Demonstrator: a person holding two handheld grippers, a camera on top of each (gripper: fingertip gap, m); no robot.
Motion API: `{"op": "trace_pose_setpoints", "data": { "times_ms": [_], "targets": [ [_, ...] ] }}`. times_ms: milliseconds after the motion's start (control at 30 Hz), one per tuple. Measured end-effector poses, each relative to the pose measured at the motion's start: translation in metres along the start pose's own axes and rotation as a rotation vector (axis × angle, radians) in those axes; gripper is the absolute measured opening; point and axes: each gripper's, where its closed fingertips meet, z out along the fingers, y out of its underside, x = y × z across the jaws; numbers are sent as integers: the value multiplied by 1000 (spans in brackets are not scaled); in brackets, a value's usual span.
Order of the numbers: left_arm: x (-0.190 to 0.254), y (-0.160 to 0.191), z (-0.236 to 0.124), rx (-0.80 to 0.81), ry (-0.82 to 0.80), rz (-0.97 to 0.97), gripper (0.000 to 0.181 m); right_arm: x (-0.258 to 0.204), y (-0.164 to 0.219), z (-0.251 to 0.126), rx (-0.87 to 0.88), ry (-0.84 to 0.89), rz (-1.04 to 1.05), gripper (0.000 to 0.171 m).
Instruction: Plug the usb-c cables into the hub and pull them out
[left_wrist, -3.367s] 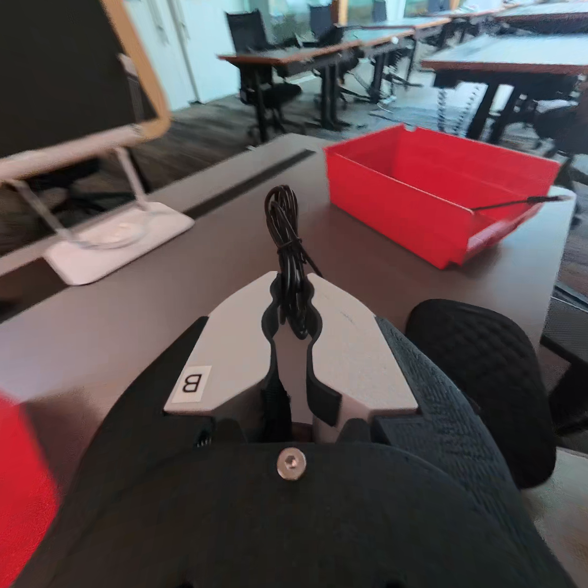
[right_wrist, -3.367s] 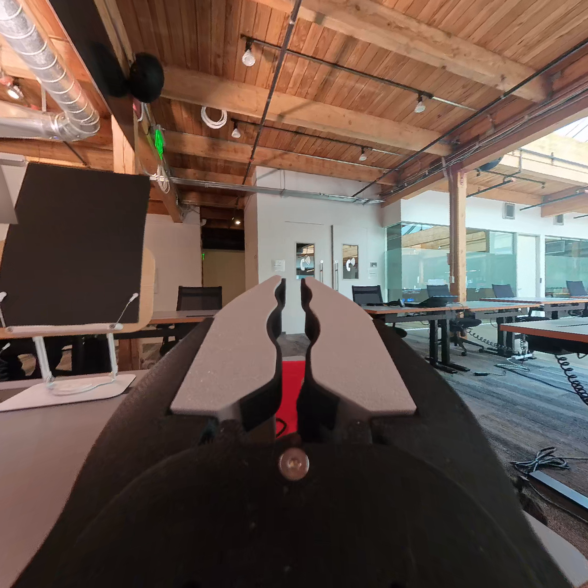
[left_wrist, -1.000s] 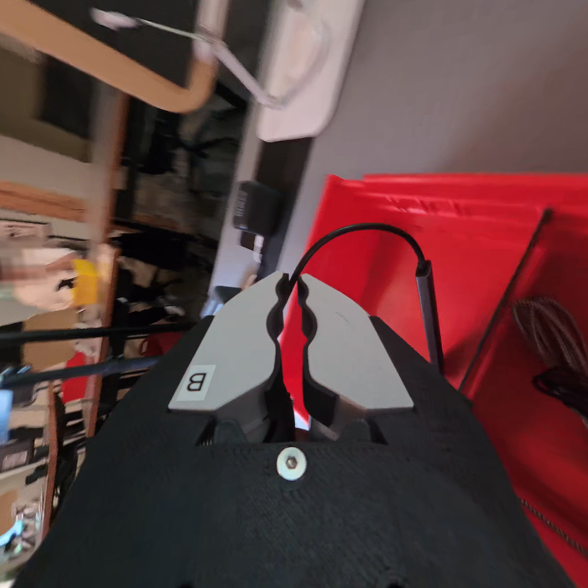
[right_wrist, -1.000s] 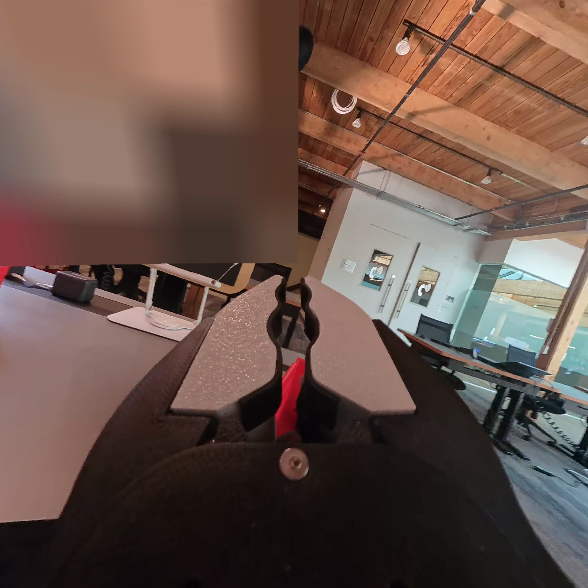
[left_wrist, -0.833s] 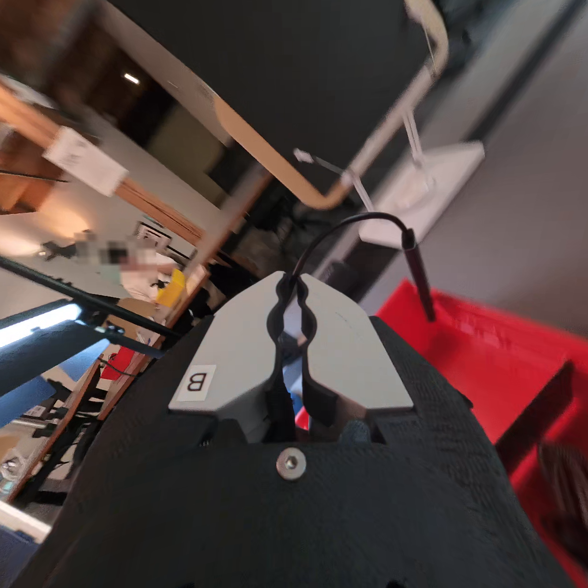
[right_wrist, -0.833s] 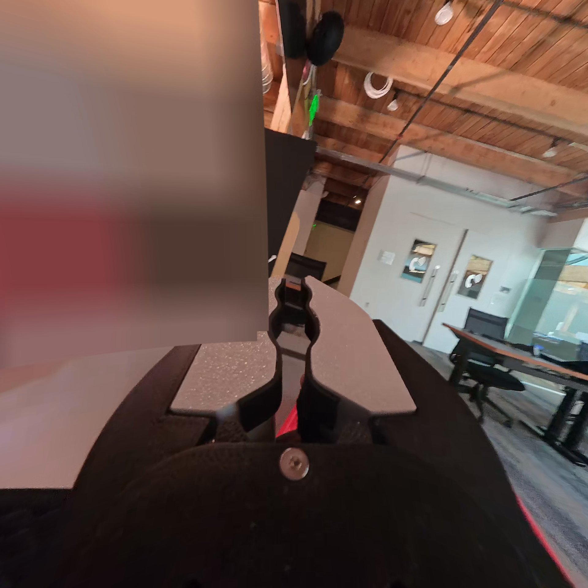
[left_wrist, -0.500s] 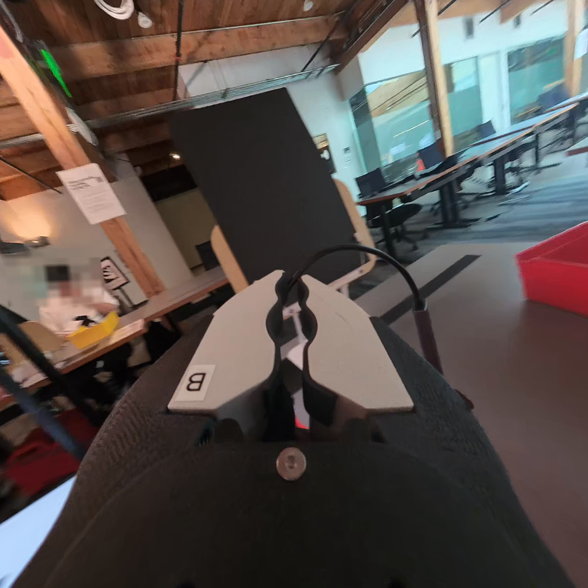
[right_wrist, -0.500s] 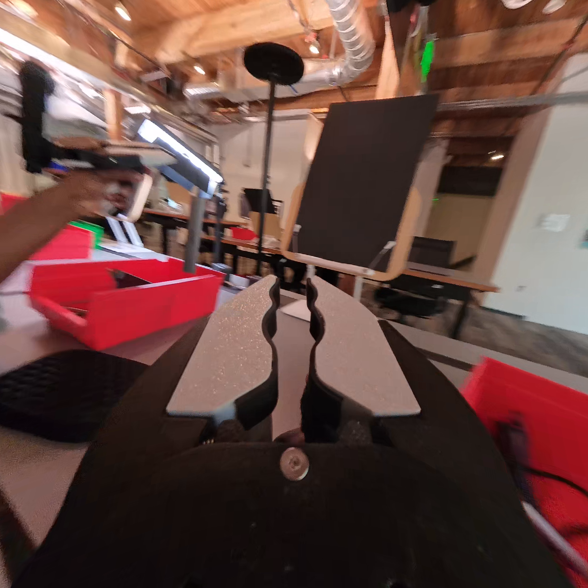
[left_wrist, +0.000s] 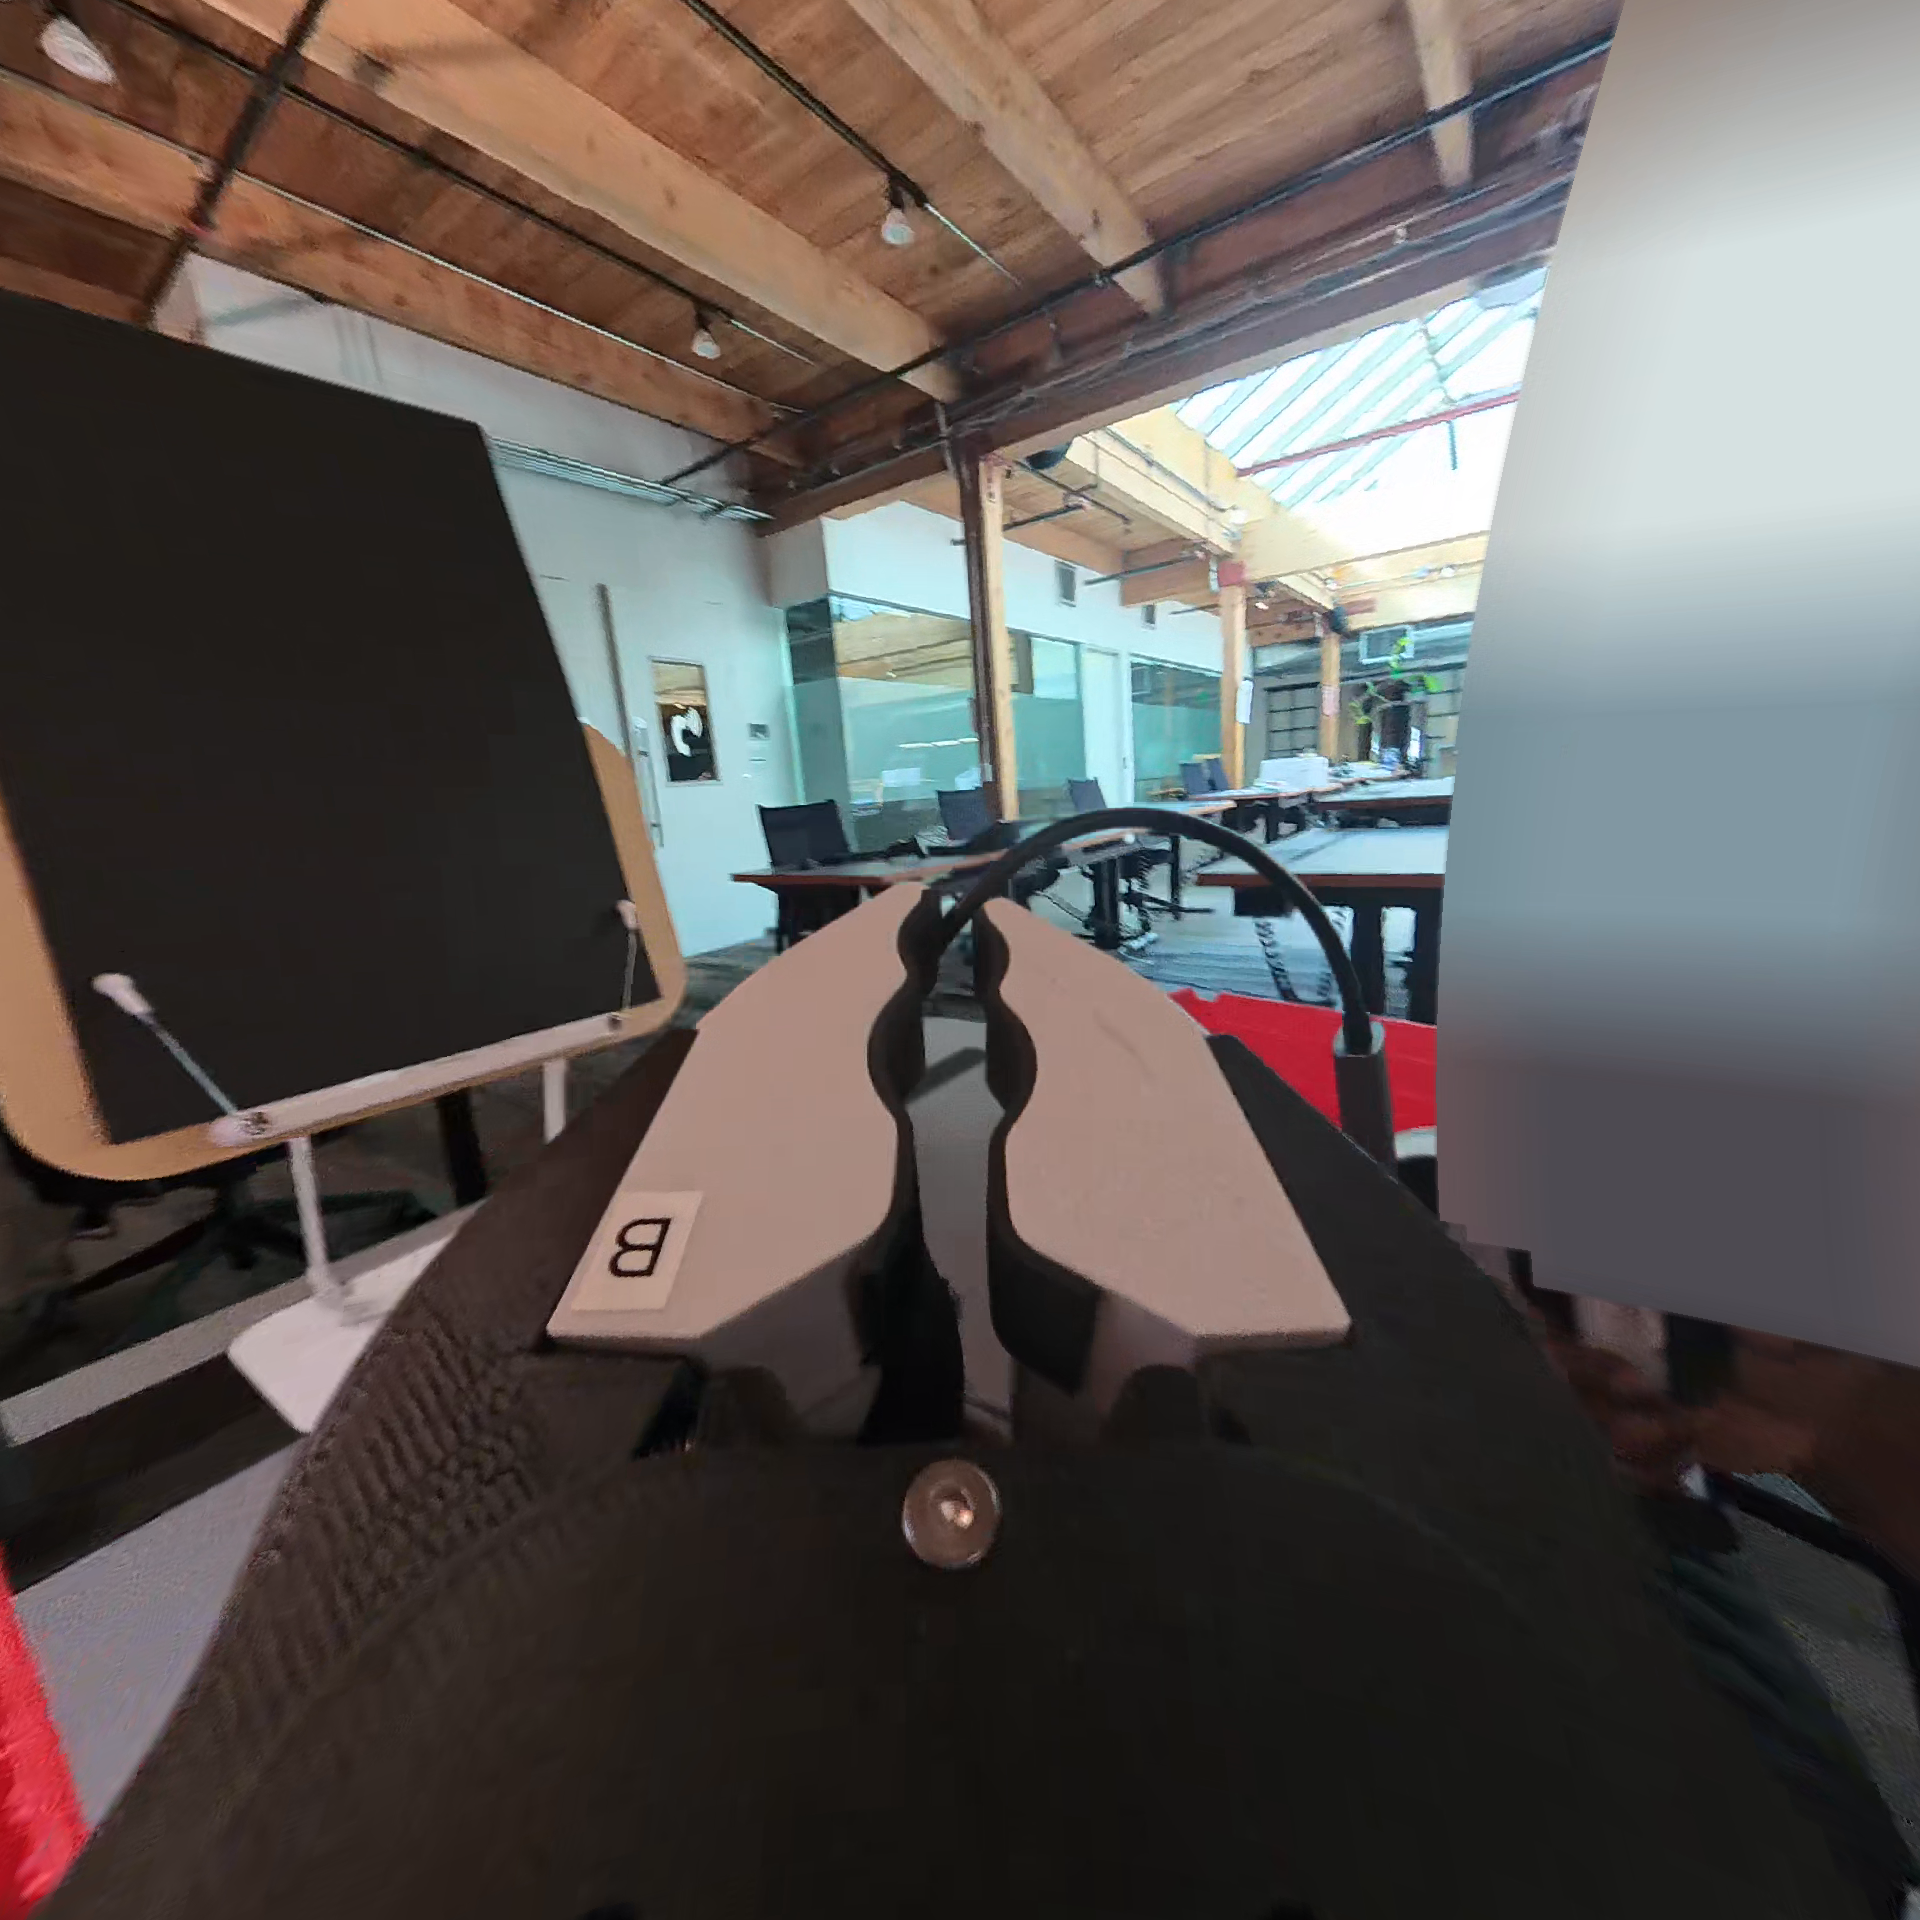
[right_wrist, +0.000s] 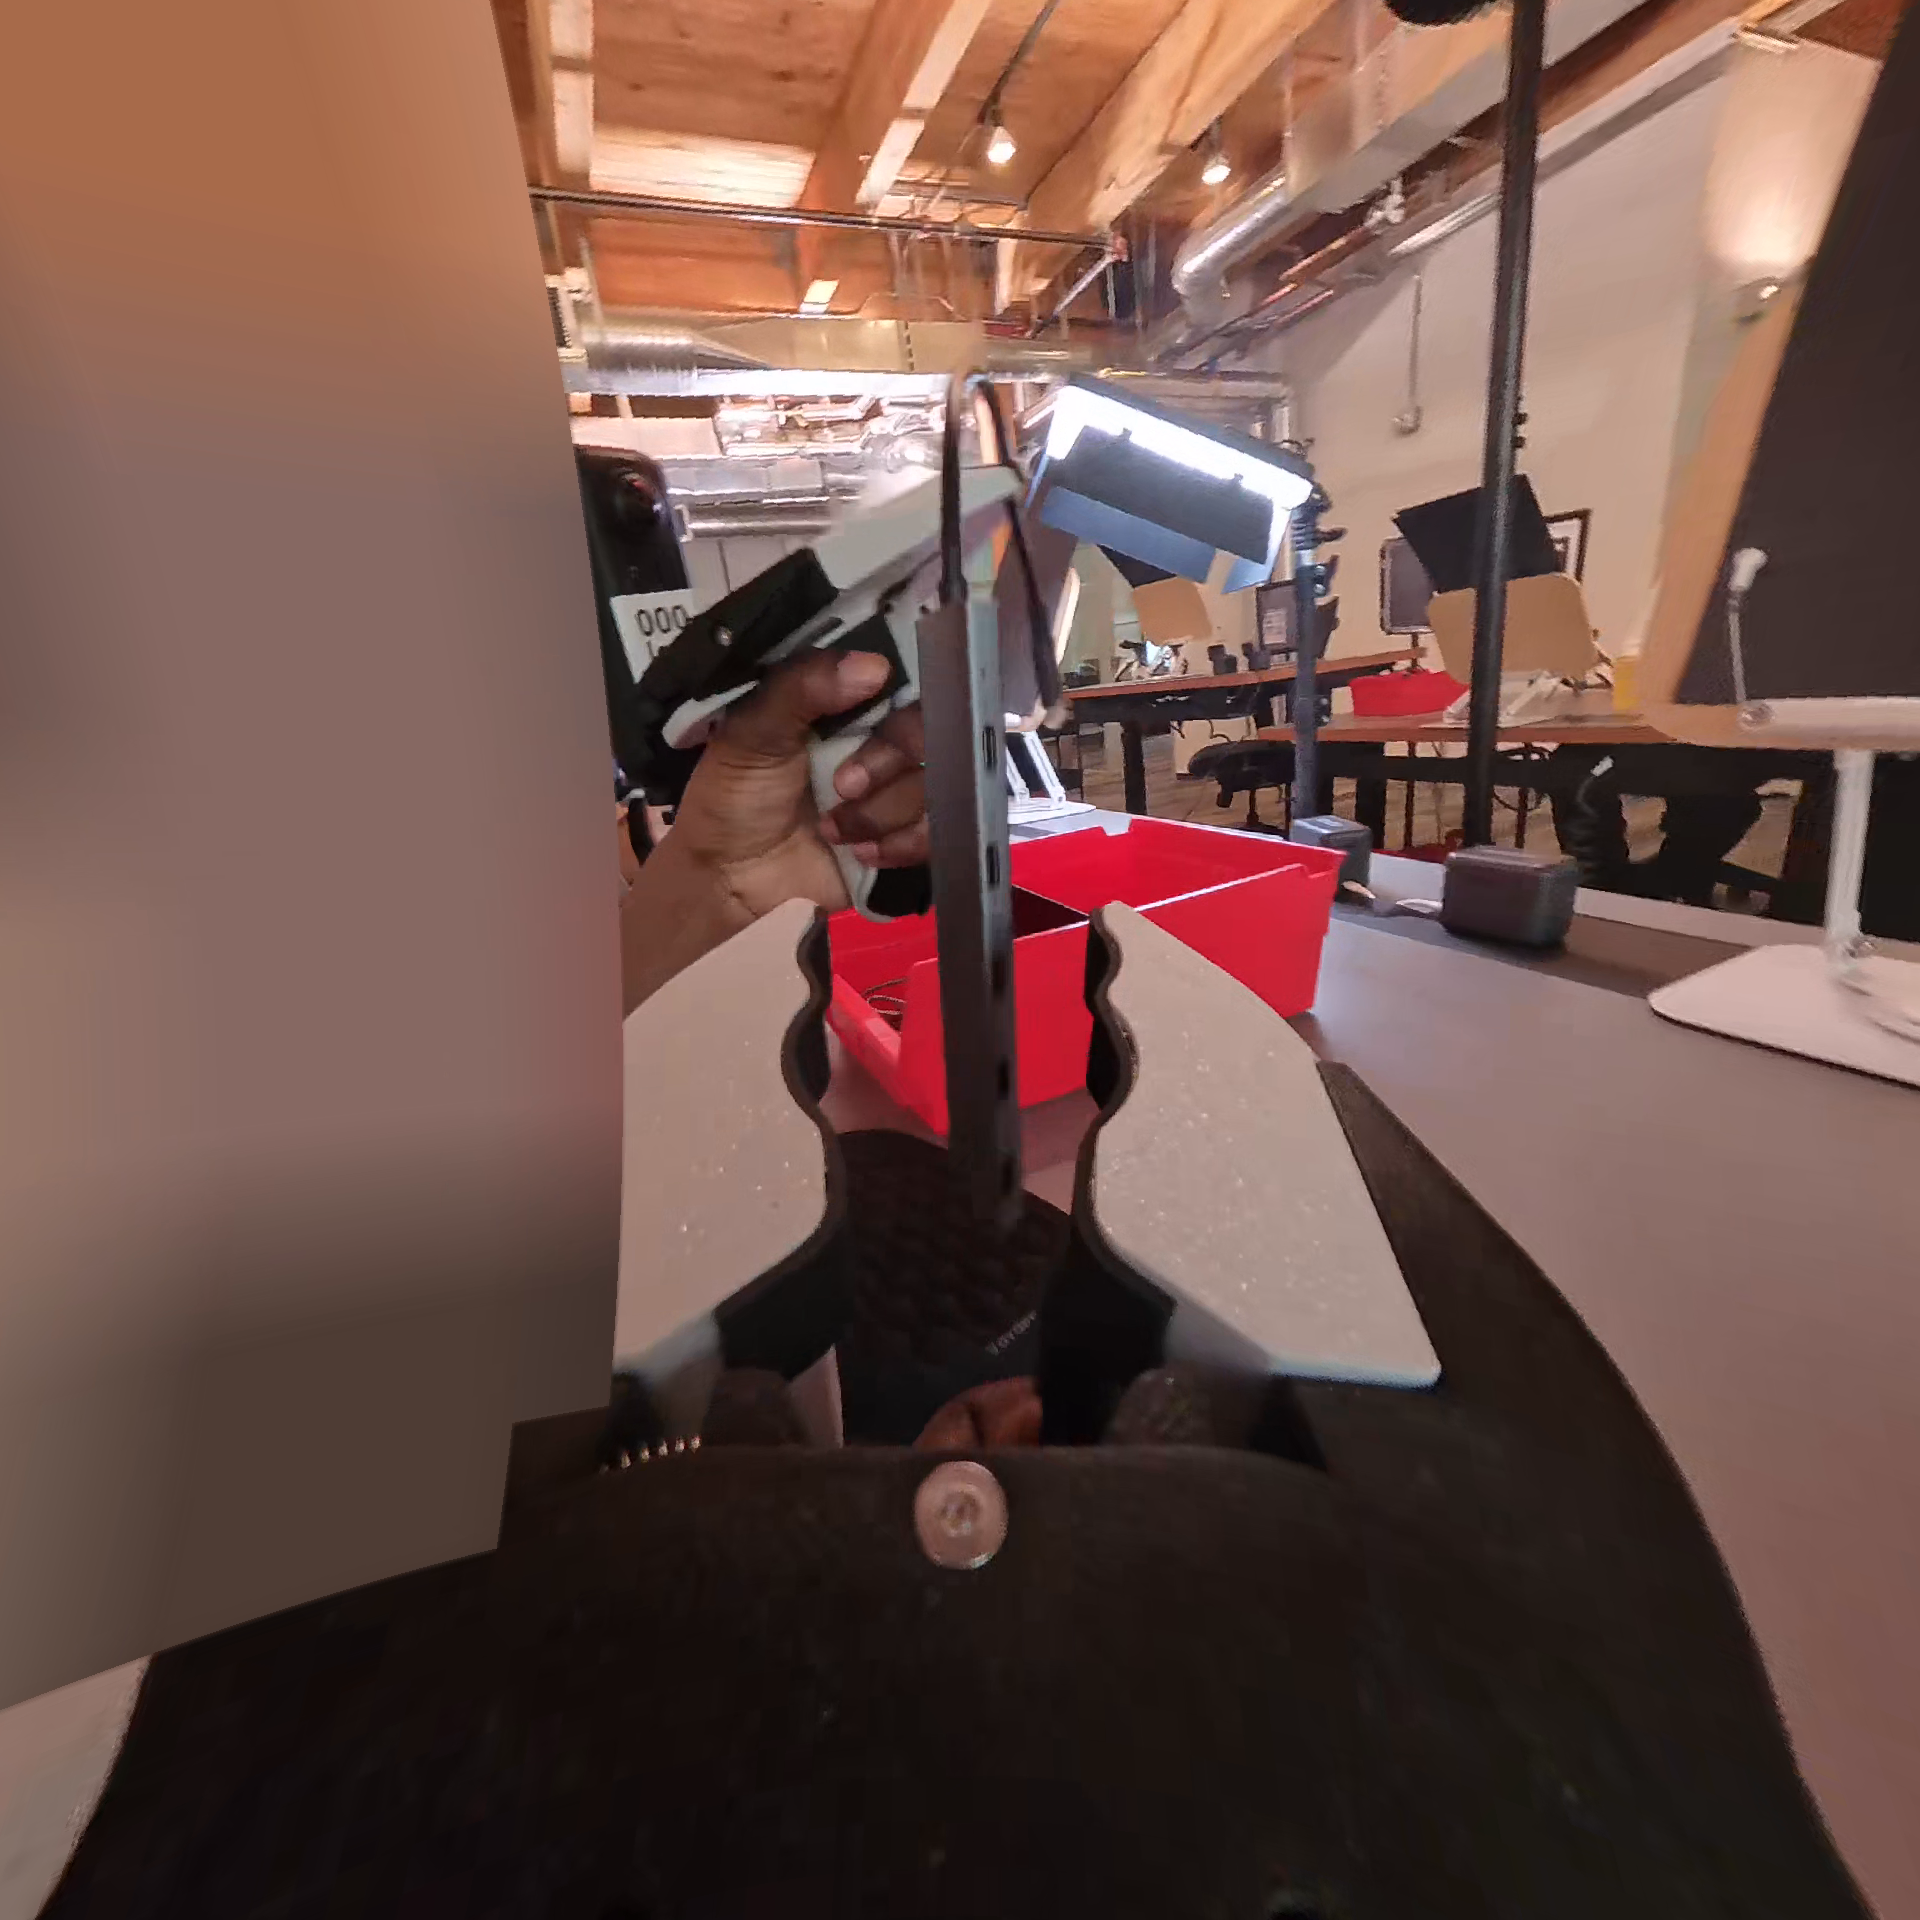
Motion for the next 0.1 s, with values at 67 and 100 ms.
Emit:
{"op": "trace_pose_setpoints", "data": {
  "times_ms": [67,100],
  "targets": [
    [13,11,5,-35,53,6,6,-5,3,9,-24,-9,-38,37],
    [19,16,7,-49,83,4,6,-5,5,11,-40,-12,-49,33]
  ]
}}
